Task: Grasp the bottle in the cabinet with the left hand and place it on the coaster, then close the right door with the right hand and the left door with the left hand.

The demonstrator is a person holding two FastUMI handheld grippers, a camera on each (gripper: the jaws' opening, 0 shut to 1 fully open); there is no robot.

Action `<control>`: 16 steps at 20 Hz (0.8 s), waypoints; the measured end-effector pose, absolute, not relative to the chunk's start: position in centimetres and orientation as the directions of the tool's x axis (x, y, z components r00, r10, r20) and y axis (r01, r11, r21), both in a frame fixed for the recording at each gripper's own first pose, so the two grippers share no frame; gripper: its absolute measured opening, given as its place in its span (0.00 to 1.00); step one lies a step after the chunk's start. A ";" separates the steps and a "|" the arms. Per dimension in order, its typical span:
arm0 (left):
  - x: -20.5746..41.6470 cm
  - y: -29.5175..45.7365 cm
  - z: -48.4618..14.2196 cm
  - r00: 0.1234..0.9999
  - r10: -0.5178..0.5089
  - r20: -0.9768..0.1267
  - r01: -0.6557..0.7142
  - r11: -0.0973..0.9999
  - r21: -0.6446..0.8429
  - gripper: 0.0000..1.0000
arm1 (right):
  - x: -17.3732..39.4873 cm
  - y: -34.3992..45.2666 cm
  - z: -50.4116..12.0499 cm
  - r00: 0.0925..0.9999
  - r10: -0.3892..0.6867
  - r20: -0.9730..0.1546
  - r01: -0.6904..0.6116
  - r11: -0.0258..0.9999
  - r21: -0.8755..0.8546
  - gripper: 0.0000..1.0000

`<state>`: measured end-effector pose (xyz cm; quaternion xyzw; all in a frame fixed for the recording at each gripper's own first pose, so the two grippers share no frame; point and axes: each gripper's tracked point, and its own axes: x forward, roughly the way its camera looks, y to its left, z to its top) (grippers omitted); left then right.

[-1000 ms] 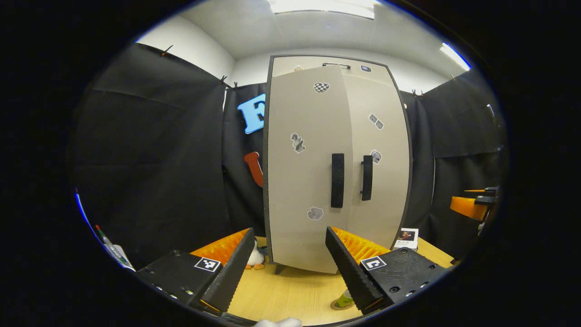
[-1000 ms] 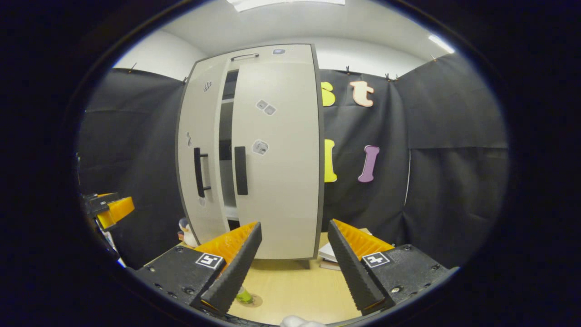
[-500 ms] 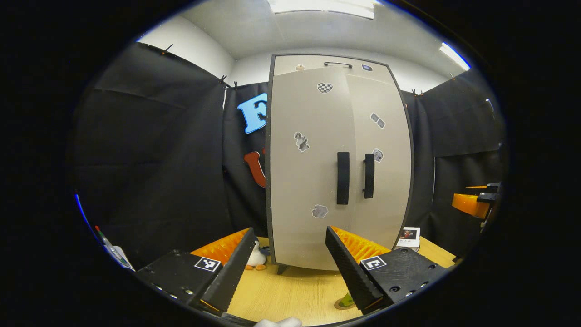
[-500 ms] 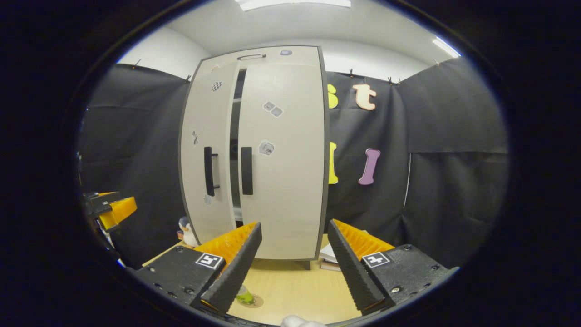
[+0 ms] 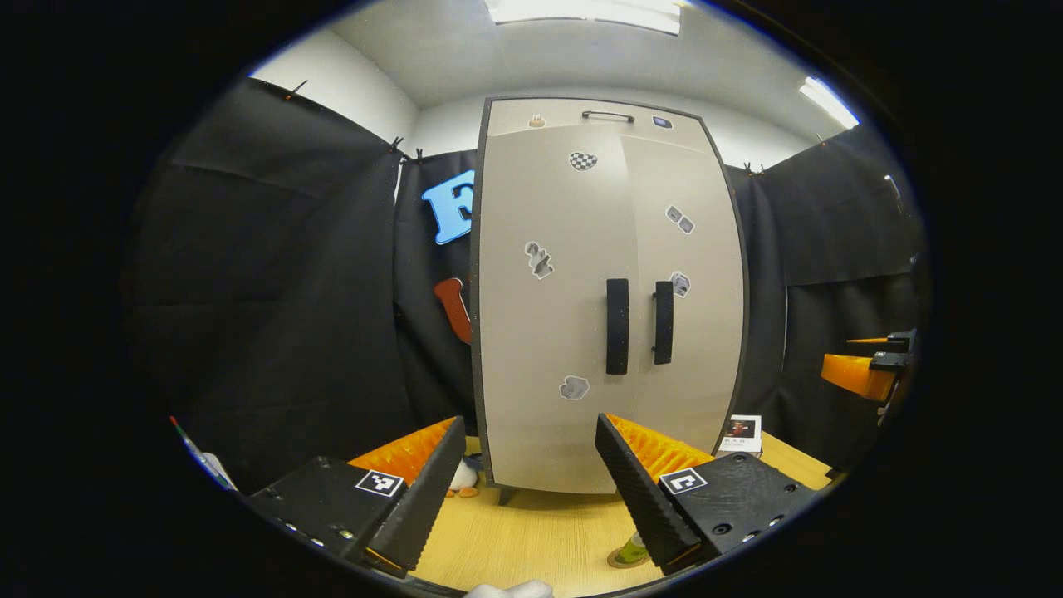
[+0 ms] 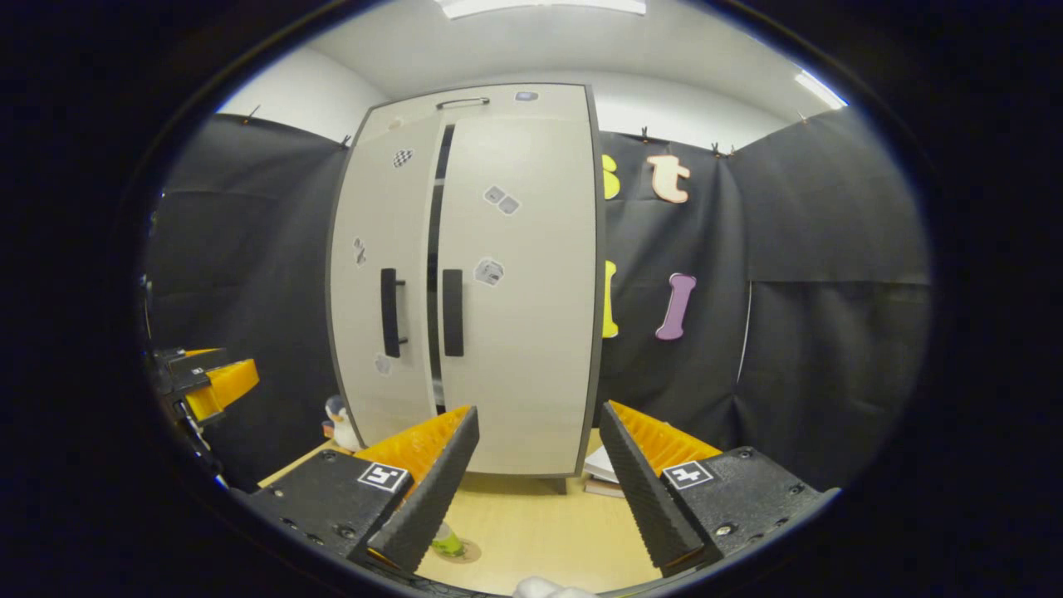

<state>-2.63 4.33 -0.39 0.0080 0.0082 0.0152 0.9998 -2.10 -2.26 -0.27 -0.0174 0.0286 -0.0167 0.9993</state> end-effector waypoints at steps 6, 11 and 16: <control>-2.5 4.2 -0.3 1.000 0.024 -0.014 -0.024 1.000 0.019 0.96 | -2.2 -2.3 -0.5 0.998 -0.038 -0.056 0.036 0.999 -0.035 0.94; -2.5 3.9 -0.4 1.000 0.019 -0.017 -0.019 1.000 0.022 0.96 | -2.2 -2.3 -0.6 0.998 -0.038 -0.057 0.036 0.999 -0.031 0.94; -2.6 4.0 -0.6 1.000 0.020 -0.022 -0.019 1.000 0.023 0.96 | -2.2 -2.1 -0.8 0.997 -0.035 -0.062 0.034 0.999 -0.031 0.94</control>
